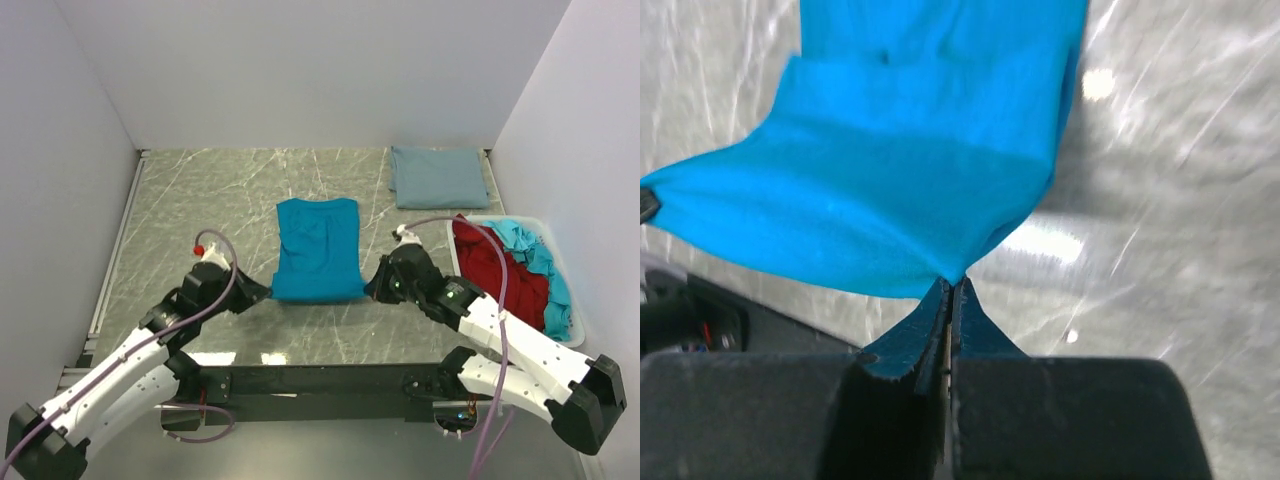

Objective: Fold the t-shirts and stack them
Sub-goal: Fold the tshirt

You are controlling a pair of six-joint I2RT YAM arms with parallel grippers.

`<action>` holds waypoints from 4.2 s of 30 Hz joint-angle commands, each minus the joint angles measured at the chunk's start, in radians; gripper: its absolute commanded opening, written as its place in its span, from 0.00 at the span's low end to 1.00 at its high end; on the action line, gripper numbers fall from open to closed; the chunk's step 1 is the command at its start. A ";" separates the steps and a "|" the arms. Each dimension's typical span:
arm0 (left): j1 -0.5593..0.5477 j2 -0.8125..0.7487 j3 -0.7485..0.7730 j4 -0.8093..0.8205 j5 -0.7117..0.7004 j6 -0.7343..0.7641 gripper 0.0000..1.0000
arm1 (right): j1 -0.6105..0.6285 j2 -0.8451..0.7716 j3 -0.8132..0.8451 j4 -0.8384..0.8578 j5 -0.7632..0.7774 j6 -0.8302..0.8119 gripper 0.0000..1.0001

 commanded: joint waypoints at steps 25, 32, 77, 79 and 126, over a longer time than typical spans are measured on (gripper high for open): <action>0.328 0.683 0.599 0.255 0.147 0.310 0.00 | -0.444 0.470 0.465 0.123 -0.393 -0.278 0.00; 0.374 0.905 0.734 0.238 0.218 0.365 0.00 | -0.507 0.620 0.551 0.154 -0.445 -0.293 0.00; 0.405 1.361 1.168 0.227 0.410 0.523 0.99 | -0.560 1.005 0.823 0.123 -0.339 -0.347 0.87; 0.383 1.430 1.226 0.183 0.388 0.556 0.99 | -0.560 1.022 0.833 0.133 -0.330 -0.339 0.87; 0.328 1.565 1.369 0.176 0.430 0.529 0.00 | -0.549 1.197 0.970 0.220 -0.459 -0.239 0.00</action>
